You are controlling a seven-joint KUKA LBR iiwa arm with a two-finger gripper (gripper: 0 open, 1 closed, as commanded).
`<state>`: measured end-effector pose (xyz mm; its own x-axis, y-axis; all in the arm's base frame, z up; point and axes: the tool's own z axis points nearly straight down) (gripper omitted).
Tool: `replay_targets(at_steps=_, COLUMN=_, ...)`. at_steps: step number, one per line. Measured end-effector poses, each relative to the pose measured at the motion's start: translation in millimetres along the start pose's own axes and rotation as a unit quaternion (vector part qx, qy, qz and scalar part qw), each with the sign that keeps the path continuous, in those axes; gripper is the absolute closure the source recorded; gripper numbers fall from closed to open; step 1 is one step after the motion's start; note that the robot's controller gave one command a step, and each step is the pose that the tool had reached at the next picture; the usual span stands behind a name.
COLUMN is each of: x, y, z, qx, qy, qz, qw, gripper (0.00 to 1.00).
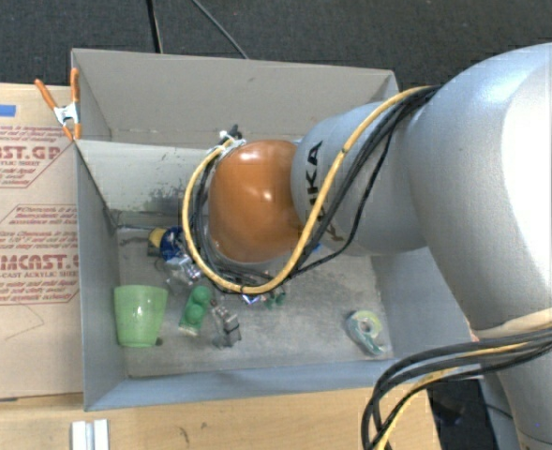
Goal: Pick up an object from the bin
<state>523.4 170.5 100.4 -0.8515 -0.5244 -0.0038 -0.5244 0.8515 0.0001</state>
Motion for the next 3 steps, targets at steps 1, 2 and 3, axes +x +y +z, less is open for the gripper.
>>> replay_targets(at_steps=1, x=-1.3, y=-6, z=1, qx=0.0, qy=0.0007, qz=-0.112, qw=0.9937, gripper=0.0)
replay_targets(at_steps=2, x=-11.5, y=-6, z=32, qx=-0.001, qy=0.0017, qz=-0.152, qw=0.9884, gripper=0.0)
replay_targets(at_steps=3, x=-11.9, y=-5, z=32, qx=-0.001, qy=0.001, qz=-0.151, qw=0.9885, gripper=0.0)
